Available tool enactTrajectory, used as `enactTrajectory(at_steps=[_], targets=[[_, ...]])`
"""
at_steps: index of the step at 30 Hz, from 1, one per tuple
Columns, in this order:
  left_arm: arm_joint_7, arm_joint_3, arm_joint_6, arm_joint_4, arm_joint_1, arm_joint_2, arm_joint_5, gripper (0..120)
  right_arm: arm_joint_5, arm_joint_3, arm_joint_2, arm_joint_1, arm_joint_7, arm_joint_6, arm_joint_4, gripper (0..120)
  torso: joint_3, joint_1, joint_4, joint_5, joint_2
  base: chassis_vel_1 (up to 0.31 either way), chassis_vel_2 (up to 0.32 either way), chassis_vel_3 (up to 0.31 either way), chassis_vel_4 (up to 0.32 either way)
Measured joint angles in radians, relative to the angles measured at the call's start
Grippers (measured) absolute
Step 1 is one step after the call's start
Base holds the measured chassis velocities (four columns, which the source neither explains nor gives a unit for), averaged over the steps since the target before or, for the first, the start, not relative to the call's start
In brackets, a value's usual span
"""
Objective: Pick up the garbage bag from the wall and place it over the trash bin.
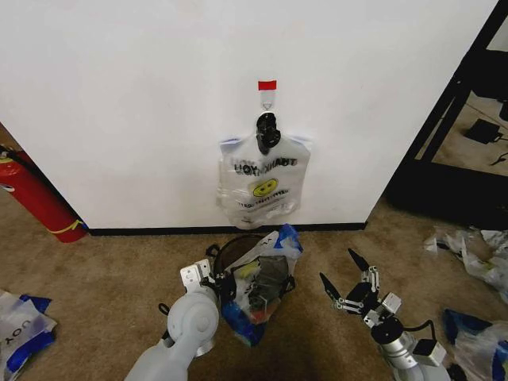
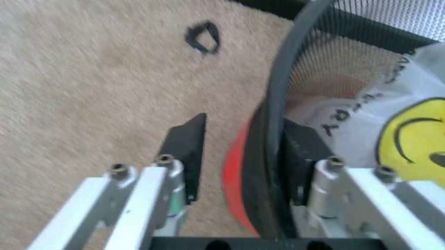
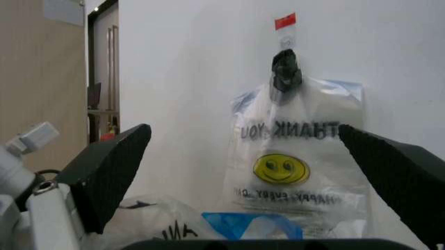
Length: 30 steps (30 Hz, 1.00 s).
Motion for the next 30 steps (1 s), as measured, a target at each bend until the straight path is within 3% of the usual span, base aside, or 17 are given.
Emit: enactTrajectory(at_steps=[3, 9, 12, 16, 22, 28, 30], targets=[[0.027, -0.011, -0.016, -0.024, 0.021, 0.034, 0.070, 53, 0.000, -0.003, 0.002, 0.003, -0.001, 0.000, -0.007, 100, 0.000, 0.000, 0.0000, -0.0001, 0.000, 0.000, 0.000, 0.000, 0.000], [0.183, -0.050, -0.136, -0.107, 0.065, 0.158, 0.344, 79, -0.008, -0.009, 0.006, 0.006, -0.010, 0.001, -0.032, 100, 0.000, 0.000, 0.0003, 0.0000, 0.000, 0.000, 0.000, 0.000, 0.000], [0.208, -0.046, -0.138, -0.149, 0.072, 0.178, 0.362, 85, -0.019, -0.014, 0.010, 0.006, -0.011, 0.000, -0.039, 100, 0.000, 0.000, 0.0001, 0.0002, 0.000, 0.000, 0.000, 0.000, 0.000], [0.210, -0.028, -0.126, -0.190, 0.077, 0.154, 0.326, 99, -0.038, -0.017, 0.018, 0.007, -0.010, -0.009, -0.043, 100, 0.000, 0.000, 0.0000, 0.0000, 0.000, 0.000, 0.000, 0.000, 0.000], [0.271, -0.024, -0.119, -0.233, 0.076, 0.172, 0.294, 100, -0.058, -0.024, 0.008, -0.004, 0.027, -0.049, -0.055, 100, 0.000, 0.000, 0.0001, 0.0001, 0.000, 0.000, 0.000, 0.000, 0.000], [0.323, -0.023, -0.118, -0.234, 0.077, 0.186, 0.305, 100, -0.112, -0.100, -0.015, -0.046, 0.252, -0.174, -0.030, 100, 0.000, 0.000, -0.0004, 0.0001, 0.000, 0.000, 0.000, 0.000, 0.000], [0.323, -0.024, -0.128, -0.233, 0.096, 0.171, 0.324, 100, -0.111, -0.174, -0.038, -0.055, 0.369, -0.243, 0.021, 100, 0.000, 0.000, -0.0003, 0.0001, 0.000, 0.000, 0.000, 0.000, 0.000]])
